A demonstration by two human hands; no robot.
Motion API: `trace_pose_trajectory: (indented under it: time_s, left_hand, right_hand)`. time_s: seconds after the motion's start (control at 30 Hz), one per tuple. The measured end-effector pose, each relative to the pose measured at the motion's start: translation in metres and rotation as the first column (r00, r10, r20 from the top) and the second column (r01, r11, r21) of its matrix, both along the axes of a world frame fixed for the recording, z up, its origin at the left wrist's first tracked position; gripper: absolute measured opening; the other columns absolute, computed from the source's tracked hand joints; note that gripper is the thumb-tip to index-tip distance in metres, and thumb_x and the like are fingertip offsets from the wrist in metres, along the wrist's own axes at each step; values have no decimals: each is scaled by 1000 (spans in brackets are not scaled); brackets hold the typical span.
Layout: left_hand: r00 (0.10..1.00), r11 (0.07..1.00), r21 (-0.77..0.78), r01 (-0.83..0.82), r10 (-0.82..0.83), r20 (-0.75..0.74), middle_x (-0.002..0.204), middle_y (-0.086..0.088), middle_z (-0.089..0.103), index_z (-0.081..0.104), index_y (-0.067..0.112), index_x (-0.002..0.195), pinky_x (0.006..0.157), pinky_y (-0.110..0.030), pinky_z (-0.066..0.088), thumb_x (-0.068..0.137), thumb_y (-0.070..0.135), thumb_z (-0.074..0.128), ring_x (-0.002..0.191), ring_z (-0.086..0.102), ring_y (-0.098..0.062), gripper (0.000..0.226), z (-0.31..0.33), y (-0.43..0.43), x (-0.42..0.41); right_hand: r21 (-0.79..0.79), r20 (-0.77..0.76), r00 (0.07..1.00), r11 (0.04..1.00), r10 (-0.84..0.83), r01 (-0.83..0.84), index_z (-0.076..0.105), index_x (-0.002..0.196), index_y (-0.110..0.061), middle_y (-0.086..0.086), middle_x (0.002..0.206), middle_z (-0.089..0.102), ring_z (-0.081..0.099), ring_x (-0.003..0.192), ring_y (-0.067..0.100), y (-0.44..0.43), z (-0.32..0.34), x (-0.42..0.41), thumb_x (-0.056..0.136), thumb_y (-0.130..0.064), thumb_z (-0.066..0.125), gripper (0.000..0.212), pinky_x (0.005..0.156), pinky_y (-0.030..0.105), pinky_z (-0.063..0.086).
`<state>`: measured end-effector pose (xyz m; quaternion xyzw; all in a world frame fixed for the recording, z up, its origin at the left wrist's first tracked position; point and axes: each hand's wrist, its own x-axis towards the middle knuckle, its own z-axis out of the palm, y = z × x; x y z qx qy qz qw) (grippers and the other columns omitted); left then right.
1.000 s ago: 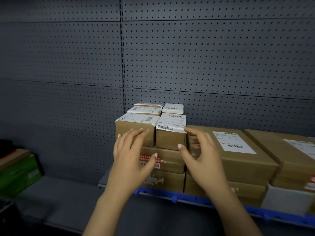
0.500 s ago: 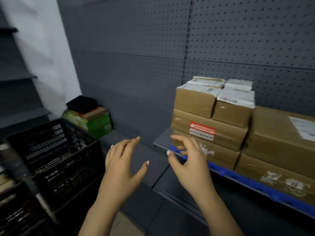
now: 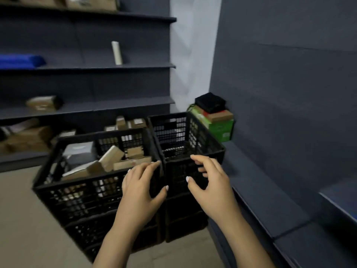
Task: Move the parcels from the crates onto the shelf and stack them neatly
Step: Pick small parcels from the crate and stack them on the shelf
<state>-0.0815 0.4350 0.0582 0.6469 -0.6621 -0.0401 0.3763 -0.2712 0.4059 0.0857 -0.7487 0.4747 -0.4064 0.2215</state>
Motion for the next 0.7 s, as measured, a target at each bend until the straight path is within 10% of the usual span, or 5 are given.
trace_pose_trajectory:
  time_s: [0.7]
  left_hand:
    - [889, 878, 144, -456, 457, 26, 125, 16, 46, 47, 35, 134, 102, -32, 29, 78, 37, 73, 124, 36, -7, 61, -50, -105, 223]
  right_hand:
    - [108, -32, 904, 901, 426, -421, 50, 128, -37, -24, 116, 46, 47, 108, -3, -199, -49, 247, 85, -20, 68, 50, 89, 10, 39]
